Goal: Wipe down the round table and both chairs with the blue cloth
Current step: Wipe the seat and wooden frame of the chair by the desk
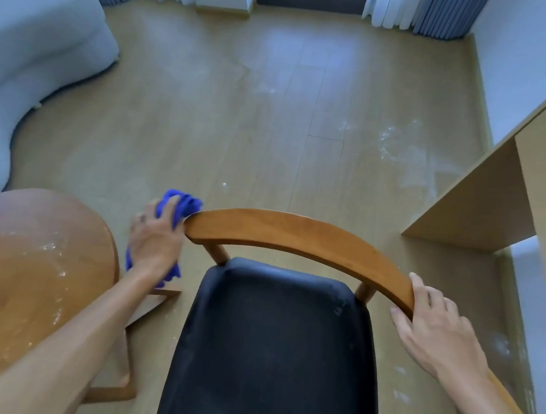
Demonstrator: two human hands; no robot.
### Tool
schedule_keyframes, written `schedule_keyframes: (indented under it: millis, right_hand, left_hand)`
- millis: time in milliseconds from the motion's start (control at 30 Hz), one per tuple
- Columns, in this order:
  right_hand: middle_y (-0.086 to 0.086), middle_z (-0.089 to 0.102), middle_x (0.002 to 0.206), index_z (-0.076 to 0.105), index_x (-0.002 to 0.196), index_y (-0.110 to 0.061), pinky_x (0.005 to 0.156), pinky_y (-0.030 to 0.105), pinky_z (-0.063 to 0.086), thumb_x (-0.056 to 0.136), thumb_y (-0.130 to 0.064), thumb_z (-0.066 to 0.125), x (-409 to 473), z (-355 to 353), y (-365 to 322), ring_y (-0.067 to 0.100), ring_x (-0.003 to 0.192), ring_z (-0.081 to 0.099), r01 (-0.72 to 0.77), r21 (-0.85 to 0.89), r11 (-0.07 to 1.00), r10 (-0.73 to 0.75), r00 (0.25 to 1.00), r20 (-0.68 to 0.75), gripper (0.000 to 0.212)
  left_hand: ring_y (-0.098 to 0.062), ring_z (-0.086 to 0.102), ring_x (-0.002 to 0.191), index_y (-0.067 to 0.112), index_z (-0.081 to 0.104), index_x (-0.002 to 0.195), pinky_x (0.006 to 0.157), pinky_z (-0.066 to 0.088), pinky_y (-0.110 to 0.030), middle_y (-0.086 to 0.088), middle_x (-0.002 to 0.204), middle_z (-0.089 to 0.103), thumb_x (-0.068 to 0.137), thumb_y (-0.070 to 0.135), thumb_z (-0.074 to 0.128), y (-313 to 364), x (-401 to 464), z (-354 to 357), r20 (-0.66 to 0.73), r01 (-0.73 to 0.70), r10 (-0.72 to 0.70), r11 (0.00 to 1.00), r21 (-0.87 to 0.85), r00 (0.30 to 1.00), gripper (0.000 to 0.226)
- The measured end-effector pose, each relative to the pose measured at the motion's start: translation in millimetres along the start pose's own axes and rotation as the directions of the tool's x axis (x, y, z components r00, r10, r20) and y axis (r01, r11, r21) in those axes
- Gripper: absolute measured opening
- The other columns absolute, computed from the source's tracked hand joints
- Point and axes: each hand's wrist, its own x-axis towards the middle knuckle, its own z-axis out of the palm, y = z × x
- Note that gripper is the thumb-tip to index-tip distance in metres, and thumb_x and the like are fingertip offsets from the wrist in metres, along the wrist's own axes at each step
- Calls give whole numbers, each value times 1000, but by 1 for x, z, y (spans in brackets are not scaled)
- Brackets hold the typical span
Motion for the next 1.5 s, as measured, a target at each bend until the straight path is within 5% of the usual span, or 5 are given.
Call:
schedule_keyframes:
  millis: [133,300,533,1000,1500]
  right_hand:
    - [0,44,138,8,150,-20,91,33,48,93,-59,22,0,4,2,19,121,48,-4,-4,1000,4,1000,-13,71]
    - [0,47,135,12,149,-21,91,35,48,93,-59,24,1,6,5,20,118,51,-1,49,999,2,1000,-22,69]
    - [-2,47,133,10,149,-22,90,34,45,92,-61,24,2,7,3,18,117,49,-18,77,997,20,999,-30,71]
    - [-4,50,125,15,149,-26,86,34,45,91,-59,30,3,7,-2,19,112,50,-68,79,995,70,997,-24,68]
    - [-3,51,128,10,150,-23,91,33,46,92,-61,26,1,3,0,17,115,51,-37,90,995,40,999,-35,71]
  left_hand:
    - [-38,52,109,18,52,131,91,42,-45,-13,123,55,96,21,48,6,-28,13,8,235,-246,915,-329,969,35]
    - [-21,57,92,14,57,115,82,41,-25,-3,106,61,94,23,43,57,-22,16,99,527,-772,329,-784,628,27]
    - [-39,51,105,16,53,132,90,41,-47,-16,125,55,95,24,50,85,-6,-3,-187,-93,56,976,-197,981,38]
    - [-27,39,118,41,40,141,96,33,-37,4,147,37,96,53,38,257,-68,23,273,-786,784,604,-133,557,47]
    - [-40,43,115,16,58,125,103,34,-46,-20,125,48,92,26,53,48,11,-5,3,32,-32,980,-196,999,35]
